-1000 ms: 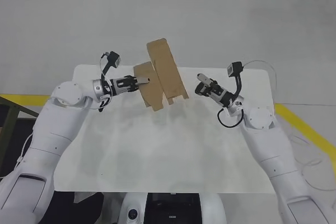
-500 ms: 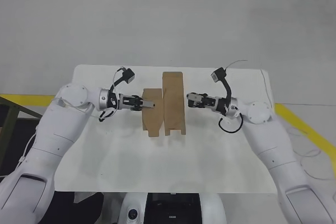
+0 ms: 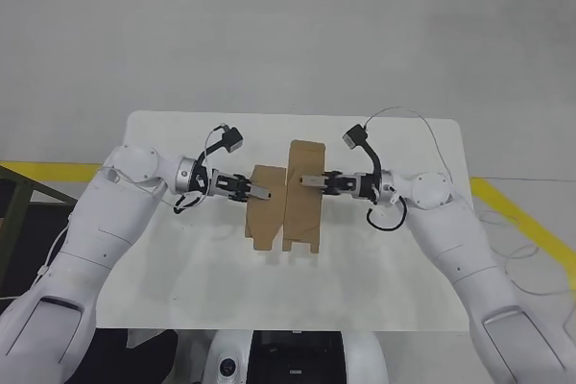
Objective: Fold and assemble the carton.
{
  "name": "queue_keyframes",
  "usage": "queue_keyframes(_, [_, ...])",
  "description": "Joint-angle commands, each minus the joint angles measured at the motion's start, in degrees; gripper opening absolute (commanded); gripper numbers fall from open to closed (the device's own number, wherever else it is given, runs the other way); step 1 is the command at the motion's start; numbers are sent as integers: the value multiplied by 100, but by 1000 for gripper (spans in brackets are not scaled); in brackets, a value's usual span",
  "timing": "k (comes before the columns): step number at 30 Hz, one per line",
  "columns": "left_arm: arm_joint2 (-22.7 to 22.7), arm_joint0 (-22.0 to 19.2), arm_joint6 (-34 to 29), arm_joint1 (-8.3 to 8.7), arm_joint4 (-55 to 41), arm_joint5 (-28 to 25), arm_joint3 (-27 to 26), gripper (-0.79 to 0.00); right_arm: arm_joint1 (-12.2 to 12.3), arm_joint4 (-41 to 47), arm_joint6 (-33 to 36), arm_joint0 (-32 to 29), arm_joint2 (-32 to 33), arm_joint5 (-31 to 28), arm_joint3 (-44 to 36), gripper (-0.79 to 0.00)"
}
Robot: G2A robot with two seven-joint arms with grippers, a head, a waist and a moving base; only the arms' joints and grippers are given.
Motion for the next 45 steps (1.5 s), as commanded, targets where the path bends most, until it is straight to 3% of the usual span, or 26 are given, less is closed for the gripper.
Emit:
queue_keyframes(1, [2, -7, -34, -2, -35, 14, 12, -785, -3, -22, 23, 17, -19, -13, 36, -785])
queue_keyframes(6, [-12, -22, -87, -7, -147, 72, 51, -785, -6, -6, 91, 28, -49, -50, 65, -785])
queue_keyframes(7, [-18, -26, -96, -7, -162, 75, 58, -659, -7, 6, 89, 29, -50, -48, 74, -785])
queue_keyframes(8, [-31, -30, -93, -6, -190, 75, 67, -277, -9, 35, 87, 26, -51, -51, 74, -785])
queue_keyframes(9, [-45, -32, -85, -6, -210, 76, 78, 0, -11, 76, 80, 23, -47, -55, 82, -785])
queue_keyframes(14, [-259, -66, 199, 3, -529, 139, 257, 0, -15, 320, -144, 28, 55, 14, 181, -785])
queue_keyframes(17, [-526, -25, 833, 4, -883, 95, 394, 0, -15, 474, -563, 0, 180, 185, 176, -785])
queue_keyframes(20, [-710, 78, 1441, -3, -1090, 34, 382, 0, 6, 554, -917, -105, 324, 283, -26, -785])
queue_keyframes(26, [-839, 240, 1964, -11, -1161, 170, 227, 0, 87, 344, -1809, -521, 627, 663, -752, -785])
queue_keyframes(38, [-530, 521, 3067, -177, -947, -10, -99, 0, 159, 30, -3748, -1471, 1014, 2292, -2306, -785])
queue_keyframes(45, [-411, 589, 3627, -283, -864, -336, -177, 0, 103, -258, -4371, -1649, 816, 2830, -2691, -785])
